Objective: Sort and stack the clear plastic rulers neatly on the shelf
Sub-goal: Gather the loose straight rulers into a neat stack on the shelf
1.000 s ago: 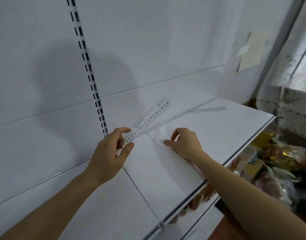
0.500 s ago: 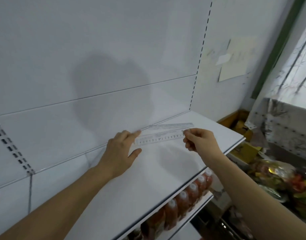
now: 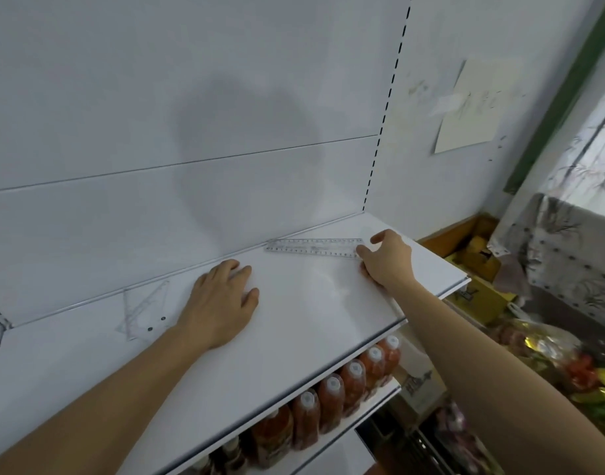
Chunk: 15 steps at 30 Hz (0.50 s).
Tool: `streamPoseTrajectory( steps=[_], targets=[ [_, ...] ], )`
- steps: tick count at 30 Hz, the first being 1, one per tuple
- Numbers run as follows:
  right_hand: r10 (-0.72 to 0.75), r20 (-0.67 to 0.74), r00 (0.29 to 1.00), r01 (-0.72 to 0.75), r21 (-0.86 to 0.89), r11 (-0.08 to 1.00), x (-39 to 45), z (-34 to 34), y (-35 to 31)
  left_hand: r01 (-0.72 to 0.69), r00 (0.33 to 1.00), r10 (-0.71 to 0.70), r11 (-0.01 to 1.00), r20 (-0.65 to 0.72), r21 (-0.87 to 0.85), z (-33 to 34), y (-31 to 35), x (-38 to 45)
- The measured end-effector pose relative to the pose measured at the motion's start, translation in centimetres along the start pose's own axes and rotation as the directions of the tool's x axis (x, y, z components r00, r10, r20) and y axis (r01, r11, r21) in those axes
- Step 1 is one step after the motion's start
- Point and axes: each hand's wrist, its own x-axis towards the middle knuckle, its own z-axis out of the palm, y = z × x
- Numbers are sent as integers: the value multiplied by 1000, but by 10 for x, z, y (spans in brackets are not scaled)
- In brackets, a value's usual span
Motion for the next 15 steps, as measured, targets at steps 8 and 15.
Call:
streamPoseTrajectory(
  steps=[8,15],
  targets=[
    [-503,161,849,527,-302,794,-68,25,-32,-31,990,31,1000,141,3,-23,-2,-10],
    [-666,417,618,784,-267,560,-167,101,-115,78,997,-78,996,0,49,-93,-104,-112]
  ],
)
